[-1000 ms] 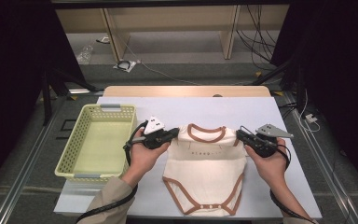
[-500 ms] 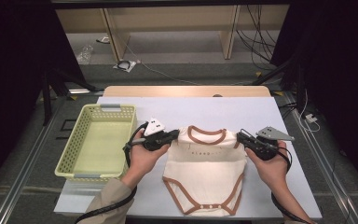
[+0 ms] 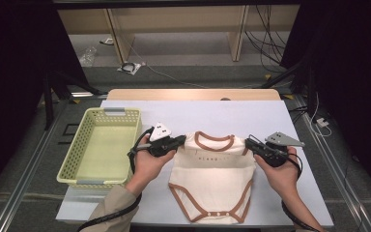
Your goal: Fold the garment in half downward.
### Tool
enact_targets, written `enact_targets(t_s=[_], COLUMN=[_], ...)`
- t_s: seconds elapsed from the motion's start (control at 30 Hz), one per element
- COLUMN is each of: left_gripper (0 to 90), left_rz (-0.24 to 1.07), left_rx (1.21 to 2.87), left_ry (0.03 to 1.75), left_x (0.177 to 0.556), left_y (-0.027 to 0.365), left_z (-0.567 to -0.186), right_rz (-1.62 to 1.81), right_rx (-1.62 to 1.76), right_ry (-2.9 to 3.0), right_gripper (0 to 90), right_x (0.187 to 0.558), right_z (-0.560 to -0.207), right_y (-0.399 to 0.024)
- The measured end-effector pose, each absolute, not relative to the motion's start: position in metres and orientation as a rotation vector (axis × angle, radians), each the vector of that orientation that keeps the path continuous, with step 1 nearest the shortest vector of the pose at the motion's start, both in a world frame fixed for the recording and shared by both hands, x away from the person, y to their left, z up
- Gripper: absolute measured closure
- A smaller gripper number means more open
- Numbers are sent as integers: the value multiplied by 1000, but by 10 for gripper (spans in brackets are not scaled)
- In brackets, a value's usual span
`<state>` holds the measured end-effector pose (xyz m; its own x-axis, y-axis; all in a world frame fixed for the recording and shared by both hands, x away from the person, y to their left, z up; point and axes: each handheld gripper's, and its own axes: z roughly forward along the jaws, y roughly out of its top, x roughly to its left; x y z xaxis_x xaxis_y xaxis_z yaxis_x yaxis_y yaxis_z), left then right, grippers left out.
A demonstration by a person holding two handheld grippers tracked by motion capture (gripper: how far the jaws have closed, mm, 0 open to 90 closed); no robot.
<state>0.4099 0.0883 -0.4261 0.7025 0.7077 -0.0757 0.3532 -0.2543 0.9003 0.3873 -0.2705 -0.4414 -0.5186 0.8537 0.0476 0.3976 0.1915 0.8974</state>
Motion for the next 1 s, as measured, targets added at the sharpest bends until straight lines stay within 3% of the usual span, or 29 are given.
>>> enact_targets(t_s=[1.0], left_gripper=[870], left_rz=[417], left_rx=[1877], left_ry=[818], left_x=[407], left_y=[88], left_z=[-425], right_rz=[1272], right_rx=[1155], right_ry=[2020], right_gripper=[854], right_x=[382], right_z=[-442], right_y=[-270])
